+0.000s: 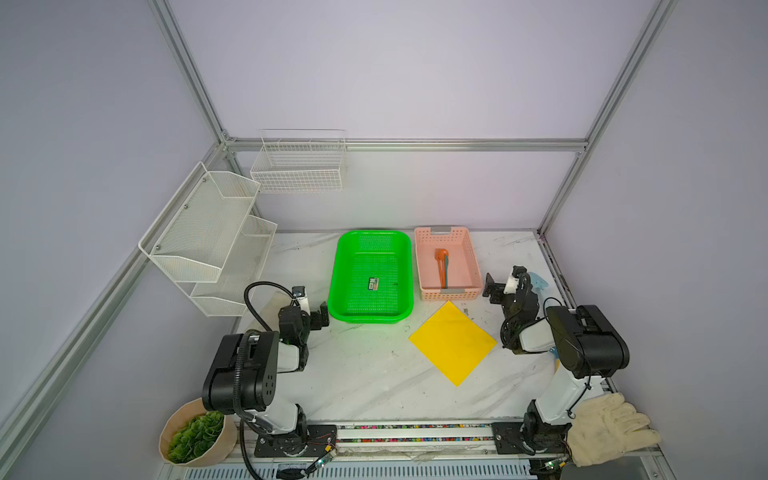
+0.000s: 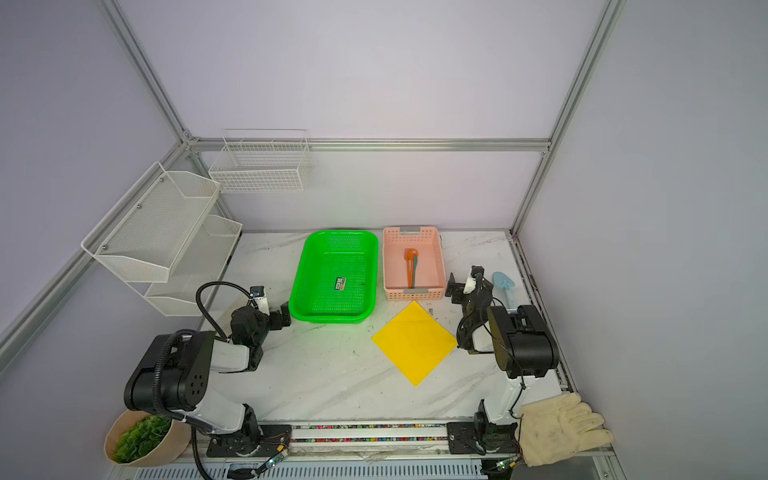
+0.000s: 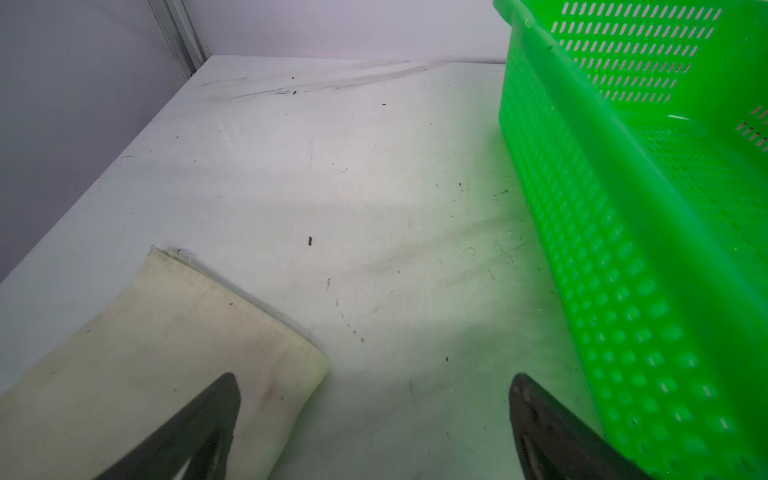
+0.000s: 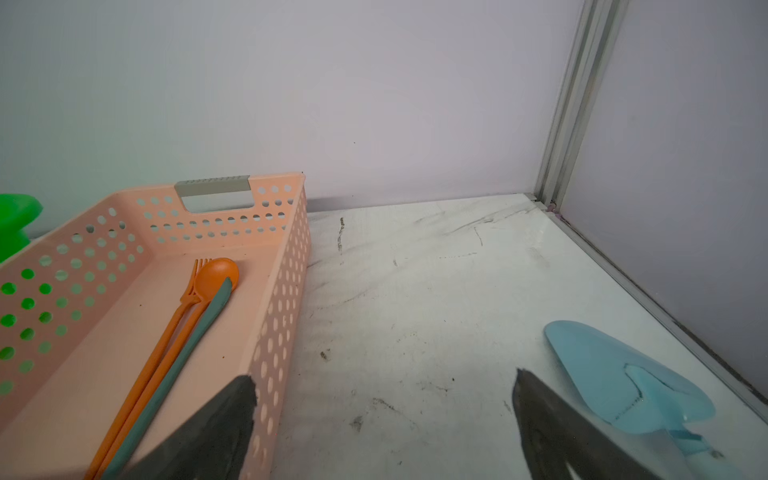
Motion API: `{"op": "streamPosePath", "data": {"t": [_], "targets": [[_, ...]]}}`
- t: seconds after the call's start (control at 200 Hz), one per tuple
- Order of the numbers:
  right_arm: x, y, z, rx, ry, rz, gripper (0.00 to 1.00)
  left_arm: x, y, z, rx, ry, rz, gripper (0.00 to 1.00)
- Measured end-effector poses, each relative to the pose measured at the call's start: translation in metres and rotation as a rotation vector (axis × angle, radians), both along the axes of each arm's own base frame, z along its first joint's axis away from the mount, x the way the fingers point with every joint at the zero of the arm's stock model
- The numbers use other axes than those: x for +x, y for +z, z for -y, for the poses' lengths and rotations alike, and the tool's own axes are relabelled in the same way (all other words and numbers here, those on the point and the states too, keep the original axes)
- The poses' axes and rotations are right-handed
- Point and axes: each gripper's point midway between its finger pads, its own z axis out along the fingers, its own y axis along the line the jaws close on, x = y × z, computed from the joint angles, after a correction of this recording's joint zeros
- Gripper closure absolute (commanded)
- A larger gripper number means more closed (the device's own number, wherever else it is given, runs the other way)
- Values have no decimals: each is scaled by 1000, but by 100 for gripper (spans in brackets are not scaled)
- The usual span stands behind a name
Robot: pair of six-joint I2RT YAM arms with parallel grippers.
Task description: Place the utensils on the paper napkin and roll it up
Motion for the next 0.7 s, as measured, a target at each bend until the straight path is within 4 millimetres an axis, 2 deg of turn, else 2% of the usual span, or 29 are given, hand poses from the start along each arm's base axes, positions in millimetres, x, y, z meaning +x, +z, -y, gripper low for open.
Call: {"op": "streamPosePath", "data": {"t": [0.515, 0.615, 0.7], "targets": [[0, 0, 0, 0, 0, 0, 3, 1, 4, -1, 7, 9, 12, 0], [0, 0, 0, 0, 0, 0, 3, 0, 14, -5, 13, 34, 33, 0], [0, 0, 1, -1, -7, 0, 3, -1, 31, -9, 20, 59, 67, 0]]}}
